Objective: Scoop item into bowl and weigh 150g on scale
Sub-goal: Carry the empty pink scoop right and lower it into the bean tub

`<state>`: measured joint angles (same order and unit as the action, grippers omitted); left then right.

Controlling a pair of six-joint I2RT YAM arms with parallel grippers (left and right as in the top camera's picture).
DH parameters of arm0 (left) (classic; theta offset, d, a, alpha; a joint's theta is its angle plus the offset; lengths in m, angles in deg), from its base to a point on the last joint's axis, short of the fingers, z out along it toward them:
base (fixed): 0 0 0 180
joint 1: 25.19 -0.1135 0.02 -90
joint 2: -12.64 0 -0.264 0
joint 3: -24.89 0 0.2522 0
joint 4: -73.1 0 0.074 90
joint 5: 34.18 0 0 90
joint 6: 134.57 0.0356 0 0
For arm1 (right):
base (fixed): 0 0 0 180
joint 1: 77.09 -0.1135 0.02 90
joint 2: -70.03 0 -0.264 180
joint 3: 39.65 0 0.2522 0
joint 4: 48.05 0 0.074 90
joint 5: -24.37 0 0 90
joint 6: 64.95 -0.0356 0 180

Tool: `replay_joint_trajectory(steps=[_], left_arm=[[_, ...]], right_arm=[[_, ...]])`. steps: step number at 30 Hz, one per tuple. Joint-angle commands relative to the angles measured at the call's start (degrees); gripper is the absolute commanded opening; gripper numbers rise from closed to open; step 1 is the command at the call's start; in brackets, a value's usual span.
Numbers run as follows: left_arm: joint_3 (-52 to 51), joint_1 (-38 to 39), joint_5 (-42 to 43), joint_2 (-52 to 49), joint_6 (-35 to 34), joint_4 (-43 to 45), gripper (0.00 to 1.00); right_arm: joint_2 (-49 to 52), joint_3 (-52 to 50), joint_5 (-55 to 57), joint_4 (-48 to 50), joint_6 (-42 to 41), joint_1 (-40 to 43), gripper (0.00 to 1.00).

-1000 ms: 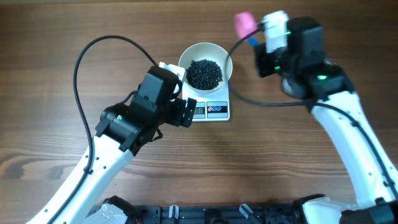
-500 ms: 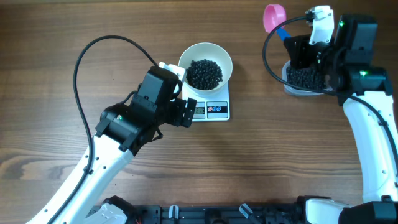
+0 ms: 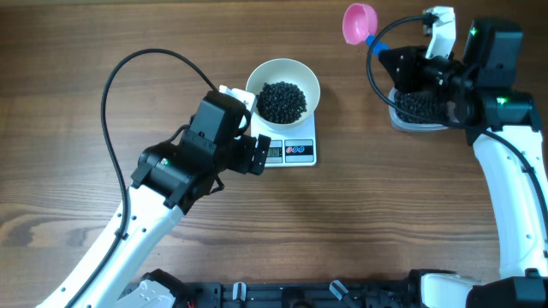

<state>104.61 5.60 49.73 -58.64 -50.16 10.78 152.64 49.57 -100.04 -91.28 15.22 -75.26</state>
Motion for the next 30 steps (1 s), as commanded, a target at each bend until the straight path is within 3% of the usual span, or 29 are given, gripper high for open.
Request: replay_joint_trajectory(steps=[1, 18, 25, 30], left_arm=[[-0.28, -0.22, 0.66, -0.13, 0.83, 0.13, 1.0], [-0.28, -0.22, 0.63, -0.13, 0.83, 0.13, 1.0], [-0.28, -0.22, 0.63, -0.13, 0.83, 0.13, 1.0], [-0.28, -0.2, 0.63, -0.13, 0.83, 0.15, 1.0]], right_arm=[[0.11, 0.22, -0.52, 2.89, -3.67, 0.13, 0.04], [-0.09, 0.22, 26.34, 10.97, -7.08, 1.03, 0.04], [-3.34, 0.22, 26.82, -0.26, -6.45, 5.38, 0.04], [-7.96, 0.24, 26.86, -9.16, -0.26, 11.26, 0.04]])
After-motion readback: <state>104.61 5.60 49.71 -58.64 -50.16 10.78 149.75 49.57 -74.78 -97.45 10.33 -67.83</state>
